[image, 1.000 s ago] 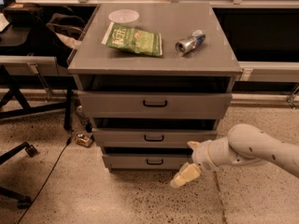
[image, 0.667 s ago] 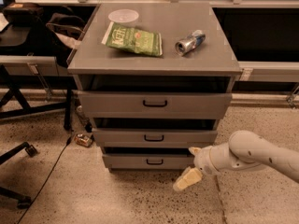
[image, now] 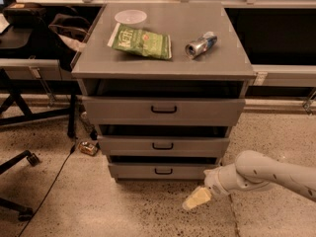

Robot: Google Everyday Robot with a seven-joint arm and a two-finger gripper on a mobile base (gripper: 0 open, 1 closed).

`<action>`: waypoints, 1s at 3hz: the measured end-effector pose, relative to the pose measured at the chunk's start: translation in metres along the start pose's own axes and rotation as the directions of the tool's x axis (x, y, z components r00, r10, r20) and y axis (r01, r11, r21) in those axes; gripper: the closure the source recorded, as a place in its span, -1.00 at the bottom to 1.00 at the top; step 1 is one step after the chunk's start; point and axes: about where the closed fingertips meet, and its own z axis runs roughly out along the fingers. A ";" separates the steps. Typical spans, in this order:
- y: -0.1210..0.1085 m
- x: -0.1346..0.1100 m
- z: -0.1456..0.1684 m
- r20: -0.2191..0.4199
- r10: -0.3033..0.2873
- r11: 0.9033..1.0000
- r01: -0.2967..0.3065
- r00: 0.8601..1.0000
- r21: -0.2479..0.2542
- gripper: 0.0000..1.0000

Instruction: Open bottom drawer

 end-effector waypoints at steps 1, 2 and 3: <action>0.000 0.000 0.000 0.000 0.000 1.000 0.000 1.000 0.000 -1.00; -0.005 0.006 0.012 0.033 0.033 0.999 -0.034 0.999 0.020 -1.00; -0.024 0.012 0.032 0.057 0.064 0.997 -0.066 0.996 0.046 -1.00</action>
Offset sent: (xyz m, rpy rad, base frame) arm 0.0064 -0.0027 -0.0327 0.0447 -0.0329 -0.1228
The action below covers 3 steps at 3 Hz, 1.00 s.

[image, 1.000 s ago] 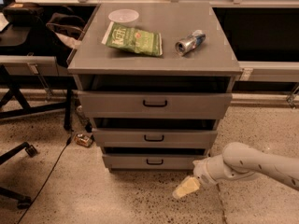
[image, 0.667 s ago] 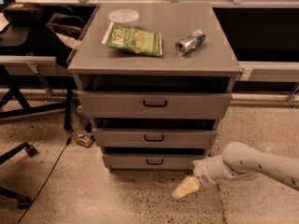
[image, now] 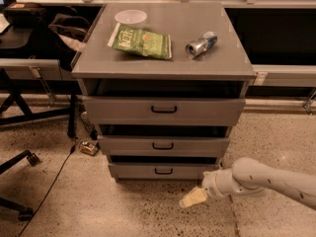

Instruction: Open bottom drawer

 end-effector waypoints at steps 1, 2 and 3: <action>-0.022 0.003 0.026 0.015 0.024 1.000 -0.024 1.000 -0.014 -1.00; -0.043 0.003 0.049 0.011 0.042 0.998 -0.041 0.999 -0.038 -1.00; -0.060 0.000 0.065 0.013 0.057 0.997 -0.056 0.998 -0.059 -1.00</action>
Offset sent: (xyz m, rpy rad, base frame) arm 0.0727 -0.0036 -0.0783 0.0592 0.0645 -0.0144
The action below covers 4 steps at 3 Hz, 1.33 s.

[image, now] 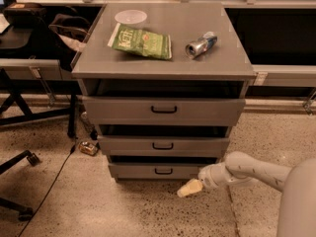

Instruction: Open bottom drawer

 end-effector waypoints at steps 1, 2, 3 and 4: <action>-0.014 -0.006 0.013 0.001 0.011 1.000 -0.011 1.000 -0.015 -1.00; -0.028 -0.010 0.025 0.003 0.032 0.999 -0.032 0.999 -0.008 -1.00; -0.031 -0.009 0.030 0.015 0.046 0.998 -0.046 0.999 0.041 -1.00; -0.032 -0.009 0.031 0.017 0.048 0.998 -0.049 0.999 0.050 -1.00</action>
Offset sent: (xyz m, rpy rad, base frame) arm 0.0457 -0.0003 -0.0313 0.0111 0.0296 -0.0375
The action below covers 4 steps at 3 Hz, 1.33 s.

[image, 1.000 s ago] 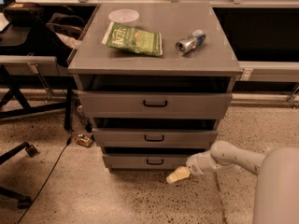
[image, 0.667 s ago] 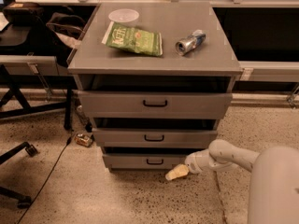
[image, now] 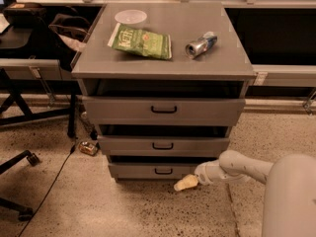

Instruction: Open bottom drawer

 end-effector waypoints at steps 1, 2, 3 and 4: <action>0.000 0.000 0.000 0.000 0.000 1.000 0.000 1.000 0.000 -0.69; 0.000 0.000 0.000 0.000 0.000 1.000 0.000 1.000 0.000 -0.22; -0.001 0.001 0.005 0.006 0.008 1.000 -0.008 1.000 -0.005 0.24; -0.017 0.002 0.022 0.044 0.014 1.000 -0.015 0.999 0.014 0.70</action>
Offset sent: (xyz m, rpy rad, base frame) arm 0.0000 0.0000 0.0000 0.0000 0.0000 0.0000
